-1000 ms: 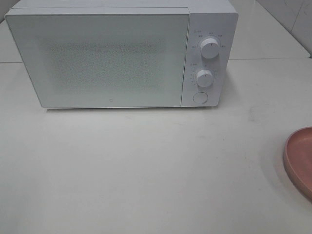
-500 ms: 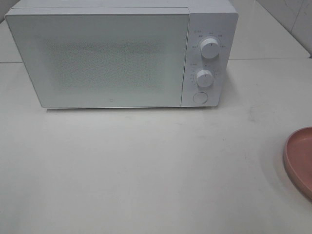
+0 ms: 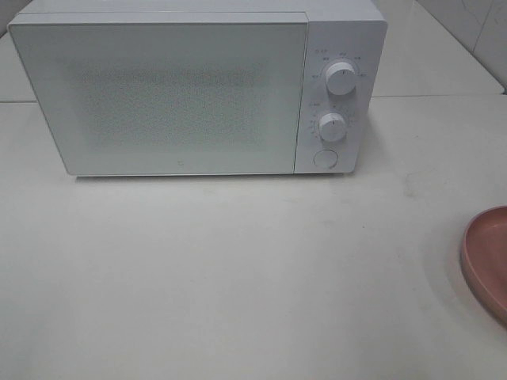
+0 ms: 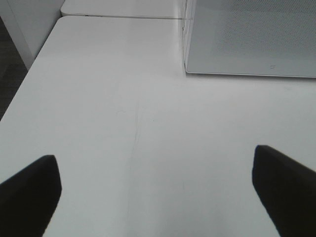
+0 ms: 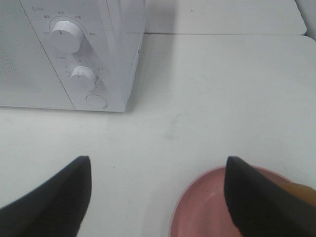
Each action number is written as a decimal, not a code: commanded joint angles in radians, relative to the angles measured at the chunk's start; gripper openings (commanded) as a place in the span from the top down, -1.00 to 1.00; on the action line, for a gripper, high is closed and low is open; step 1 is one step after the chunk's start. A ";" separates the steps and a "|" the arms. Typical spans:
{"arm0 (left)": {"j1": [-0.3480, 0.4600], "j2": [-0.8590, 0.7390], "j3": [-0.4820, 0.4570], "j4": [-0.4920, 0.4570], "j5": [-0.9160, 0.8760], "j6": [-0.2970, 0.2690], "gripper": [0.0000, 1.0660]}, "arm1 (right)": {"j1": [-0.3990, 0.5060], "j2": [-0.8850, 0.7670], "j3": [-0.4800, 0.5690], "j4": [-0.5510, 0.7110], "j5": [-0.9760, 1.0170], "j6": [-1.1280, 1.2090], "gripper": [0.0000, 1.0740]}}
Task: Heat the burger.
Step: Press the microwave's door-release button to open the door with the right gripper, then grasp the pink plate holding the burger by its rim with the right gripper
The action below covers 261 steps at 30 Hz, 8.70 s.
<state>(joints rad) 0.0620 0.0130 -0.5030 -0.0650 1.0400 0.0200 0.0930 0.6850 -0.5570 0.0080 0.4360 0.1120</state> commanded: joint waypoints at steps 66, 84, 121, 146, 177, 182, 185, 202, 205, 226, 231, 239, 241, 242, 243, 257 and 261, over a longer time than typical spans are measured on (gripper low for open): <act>-0.004 -0.003 0.004 -0.005 -0.003 0.002 -0.83 | 0.672 1.042 0.147 0.868 -1.555 -0.379 -0.35; -0.004 -0.003 0.004 -0.005 -0.003 0.002 -0.83 | 0.763 1.120 0.082 0.919 -1.556 -0.268 -0.34; -0.004 -0.003 0.004 -0.005 -0.003 0.002 -0.83 | 0.760 1.120 0.072 0.933 -1.459 1.204 1.00; -0.004 -0.003 0.004 -0.005 -0.003 0.002 -0.83 | 0.563 1.262 -0.099 0.727 -1.373 1.212 1.00; -0.004 -0.003 0.004 -0.005 -0.003 0.002 -0.83 | 0.408 1.414 -0.280 0.625 -1.296 1.230 1.00; -0.004 -0.003 0.004 -0.005 -0.003 0.002 -0.83 | 0.409 1.431 -0.318 0.618 -1.299 1.233 1.00; -0.004 -0.003 0.004 -0.005 -0.003 0.002 -0.83 | 0.409 1.438 -0.339 0.601 -1.335 1.233 1.00; -0.004 -0.003 0.004 -0.005 -0.003 0.002 -0.83 | 0.409 1.466 -0.435 0.598 -1.545 1.230 1.00; -0.004 -0.003 0.004 -0.005 -0.003 0.002 -0.83 | 0.409 1.469 -0.439 0.601 -1.558 1.230 1.00; -0.004 -0.003 0.004 -0.005 -0.003 0.002 -0.83 | 0.414 1.413 -0.351 0.610 -1.395 1.215 1.00; -0.004 -0.003 0.004 -0.005 -0.003 0.002 -0.83 | 0.414 1.368 -0.316 0.596 -1.244 1.192 1.00; -0.004 -0.003 0.004 -0.005 -0.003 0.002 -0.83 | 0.414 1.312 -0.271 0.600 -1.069 1.094 1.00; -0.004 -0.003 0.004 -0.005 -0.003 0.002 -0.83 | 0.414 1.296 -0.267 0.600 -1.017 1.053 1.00; -0.004 -0.003 0.004 -0.005 -0.003 0.002 -0.83 | 0.414 1.273 -0.259 0.600 -0.980 1.001 1.00; -0.004 -0.003 0.004 -0.005 -0.003 0.002 -0.83 | 0.414 1.273 -0.259 0.600 -0.980 1.001 1.00; -0.004 -0.003 0.004 -0.005 -0.003 0.002 -0.83 | 0.411 1.096 -0.225 0.600 -0.614 0.412 1.00; -0.004 -0.003 0.004 -0.005 -0.003 0.002 -0.83 | 0.411 1.072 -0.225 0.595 -0.524 0.297 1.00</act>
<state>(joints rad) 0.0620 0.0130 -0.5030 -0.0650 1.0400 0.0200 0.5110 1.7690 -0.7830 0.6130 -0.1200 0.4530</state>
